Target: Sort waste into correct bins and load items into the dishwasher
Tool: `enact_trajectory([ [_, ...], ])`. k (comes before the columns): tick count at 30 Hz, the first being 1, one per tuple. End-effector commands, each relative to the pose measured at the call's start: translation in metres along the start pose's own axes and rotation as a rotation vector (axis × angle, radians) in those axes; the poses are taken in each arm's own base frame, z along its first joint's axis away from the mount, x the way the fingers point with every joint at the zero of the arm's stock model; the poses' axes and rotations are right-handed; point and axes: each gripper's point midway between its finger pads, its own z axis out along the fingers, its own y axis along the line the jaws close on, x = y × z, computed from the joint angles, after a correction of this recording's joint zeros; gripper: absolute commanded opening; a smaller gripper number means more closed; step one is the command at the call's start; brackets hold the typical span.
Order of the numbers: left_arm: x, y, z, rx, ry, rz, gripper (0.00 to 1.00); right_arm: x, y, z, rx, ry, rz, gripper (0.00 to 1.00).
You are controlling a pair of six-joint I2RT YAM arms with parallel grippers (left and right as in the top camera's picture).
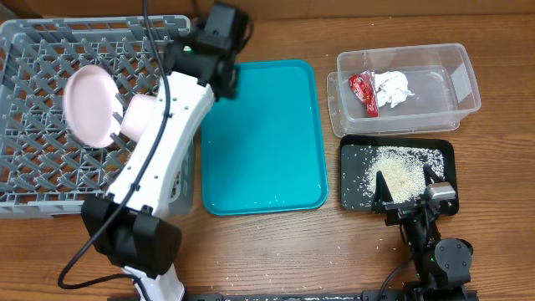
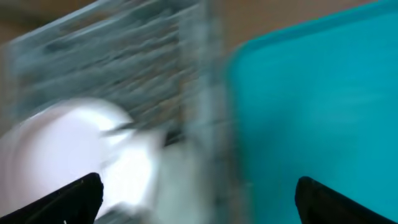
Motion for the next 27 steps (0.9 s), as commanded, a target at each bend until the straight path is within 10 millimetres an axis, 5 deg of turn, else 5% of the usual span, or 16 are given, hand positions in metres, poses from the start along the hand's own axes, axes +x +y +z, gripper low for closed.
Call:
enact_trajectory([
  [1, -0.013, -0.1, -0.047, 0.529, -0.056, -0.002, 1.0, 0.001, -0.001, 0.0, 0.004, -0.005, 0.0, 1.0],
  [5, -0.025, -0.131, -0.062, 0.662, -0.098, -0.019, 1.0, 0.001, -0.001, 0.0, 0.004, -0.005, 0.0, 1.0],
  [13, -0.02, -0.128, -0.064, 0.661, -0.042, -0.123, 1.0, 0.001, -0.001, 0.0, 0.004, -0.005, 0.0, 1.0],
  [20, 0.014, -0.126, -0.068, 0.658, 0.085, -0.085, 1.0, 0.001, -0.001, 0.0, 0.005, -0.005, 0.0, 1.0],
  [24, 0.014, -0.114, -0.102, 0.582, -0.012, -0.035, 1.0, 0.001, -0.001, 0.0, 0.004, -0.005, 0.0, 1.0],
  [27, 0.012, -0.095, -0.149, 0.457, -0.165, -0.001, 1.0, 0.001, -0.001, 0.0, 0.004, -0.005, 0.0, 1.0],
])
